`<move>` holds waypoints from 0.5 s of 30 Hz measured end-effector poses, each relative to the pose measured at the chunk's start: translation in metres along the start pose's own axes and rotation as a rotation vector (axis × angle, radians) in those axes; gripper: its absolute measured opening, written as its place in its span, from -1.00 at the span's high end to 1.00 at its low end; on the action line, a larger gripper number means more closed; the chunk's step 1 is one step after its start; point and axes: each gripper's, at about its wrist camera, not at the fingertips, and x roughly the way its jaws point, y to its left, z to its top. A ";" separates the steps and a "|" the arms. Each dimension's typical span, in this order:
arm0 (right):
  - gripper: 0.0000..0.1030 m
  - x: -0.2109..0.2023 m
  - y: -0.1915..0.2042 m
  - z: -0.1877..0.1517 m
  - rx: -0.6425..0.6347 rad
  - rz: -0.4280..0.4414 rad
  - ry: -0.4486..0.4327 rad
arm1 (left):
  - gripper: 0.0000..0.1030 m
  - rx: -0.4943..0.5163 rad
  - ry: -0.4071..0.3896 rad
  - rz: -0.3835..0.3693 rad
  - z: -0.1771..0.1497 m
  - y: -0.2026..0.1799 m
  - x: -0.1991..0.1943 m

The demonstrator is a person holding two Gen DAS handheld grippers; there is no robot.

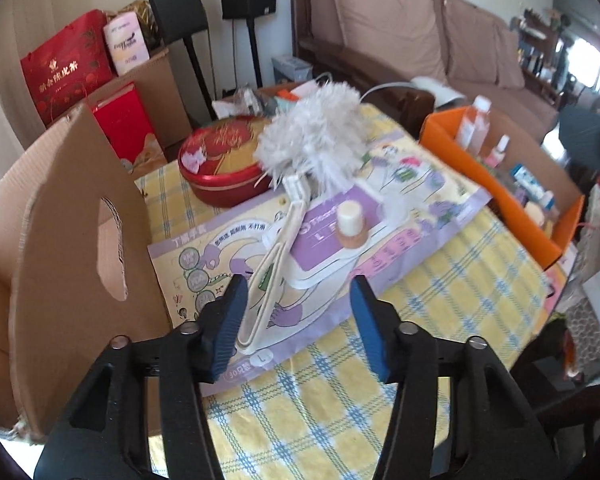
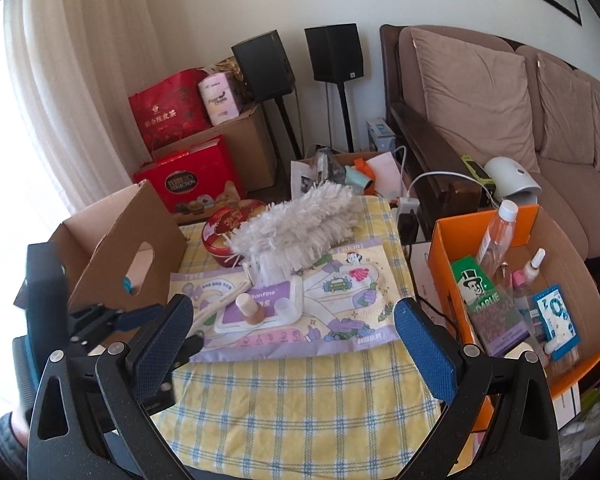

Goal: Organize objects
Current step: 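Close the left gripper on the white cable of the lanyard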

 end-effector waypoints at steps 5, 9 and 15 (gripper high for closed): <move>-0.97 0.002 -0.002 -0.001 0.005 0.008 0.003 | 0.19 -0.009 0.034 0.045 -0.002 0.006 0.022; -0.97 0.004 -0.001 -0.002 0.007 0.013 0.009 | 0.32 -0.008 0.057 0.056 -0.005 0.008 0.034; -0.97 0.009 -0.002 -0.003 0.015 0.021 0.019 | 0.71 0.002 0.018 0.090 -0.007 0.008 0.036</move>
